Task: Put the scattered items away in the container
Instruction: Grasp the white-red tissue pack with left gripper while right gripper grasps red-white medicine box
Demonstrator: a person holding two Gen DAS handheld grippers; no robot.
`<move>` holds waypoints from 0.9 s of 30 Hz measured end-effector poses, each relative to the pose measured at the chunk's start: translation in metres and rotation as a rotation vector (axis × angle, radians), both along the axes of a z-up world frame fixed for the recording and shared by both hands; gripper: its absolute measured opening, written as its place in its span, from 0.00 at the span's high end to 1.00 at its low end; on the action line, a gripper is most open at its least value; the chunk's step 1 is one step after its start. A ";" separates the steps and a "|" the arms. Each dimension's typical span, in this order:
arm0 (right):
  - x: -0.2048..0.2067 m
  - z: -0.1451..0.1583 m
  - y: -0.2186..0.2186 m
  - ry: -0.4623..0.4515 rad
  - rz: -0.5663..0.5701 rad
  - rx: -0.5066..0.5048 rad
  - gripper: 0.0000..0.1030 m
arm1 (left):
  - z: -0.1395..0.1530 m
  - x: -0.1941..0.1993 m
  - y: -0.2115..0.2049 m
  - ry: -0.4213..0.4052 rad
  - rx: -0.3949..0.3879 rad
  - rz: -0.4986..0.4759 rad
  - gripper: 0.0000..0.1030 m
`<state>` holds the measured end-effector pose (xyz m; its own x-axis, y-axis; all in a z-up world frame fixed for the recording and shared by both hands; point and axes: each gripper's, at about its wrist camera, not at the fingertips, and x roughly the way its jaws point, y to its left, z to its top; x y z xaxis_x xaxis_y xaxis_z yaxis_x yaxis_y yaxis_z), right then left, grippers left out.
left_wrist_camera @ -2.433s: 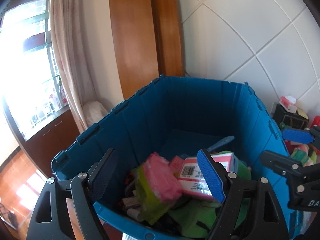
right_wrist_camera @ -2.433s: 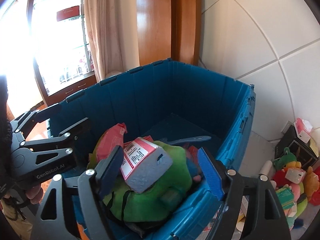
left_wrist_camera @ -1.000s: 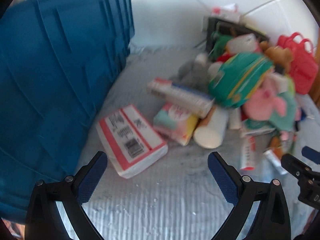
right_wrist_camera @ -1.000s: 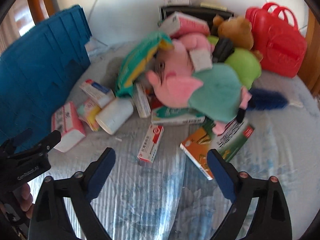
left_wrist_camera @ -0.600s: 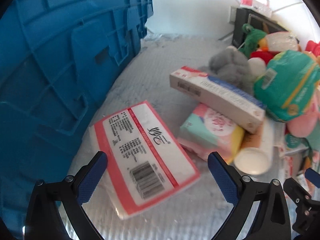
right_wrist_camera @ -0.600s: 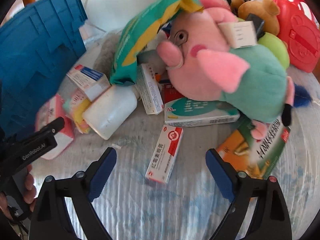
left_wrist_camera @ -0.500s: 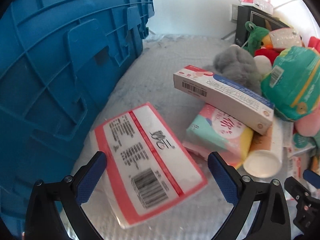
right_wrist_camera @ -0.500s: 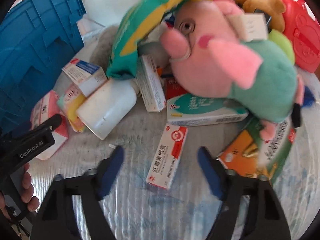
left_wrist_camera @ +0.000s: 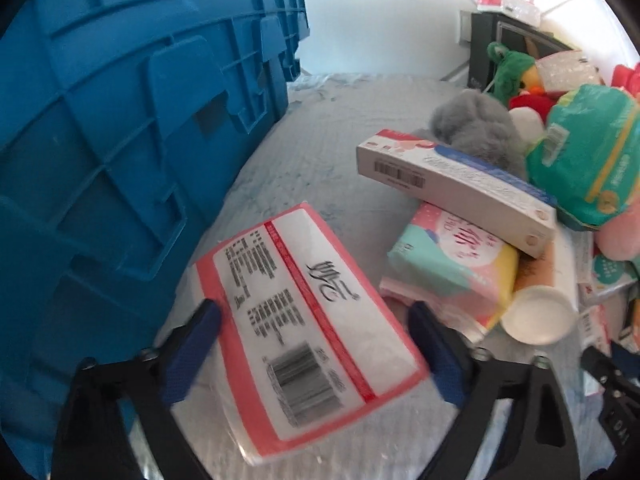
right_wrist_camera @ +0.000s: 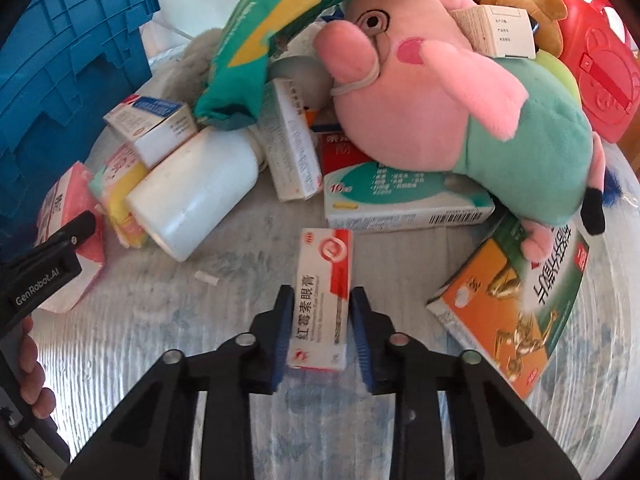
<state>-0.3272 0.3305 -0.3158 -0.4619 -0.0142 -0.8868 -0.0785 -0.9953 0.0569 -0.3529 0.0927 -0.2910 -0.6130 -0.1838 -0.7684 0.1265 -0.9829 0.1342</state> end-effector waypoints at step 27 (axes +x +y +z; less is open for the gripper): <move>0.020 0.023 -0.008 0.016 0.089 -0.009 0.75 | 0.020 0.020 0.017 0.006 -0.012 -0.030 0.22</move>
<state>-0.3075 0.3230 -0.2927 -0.4726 -0.0637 -0.8790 0.0111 -0.9977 0.0663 -0.3329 0.1102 -0.2710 -0.6227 -0.1744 -0.7628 0.0974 -0.9845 0.1456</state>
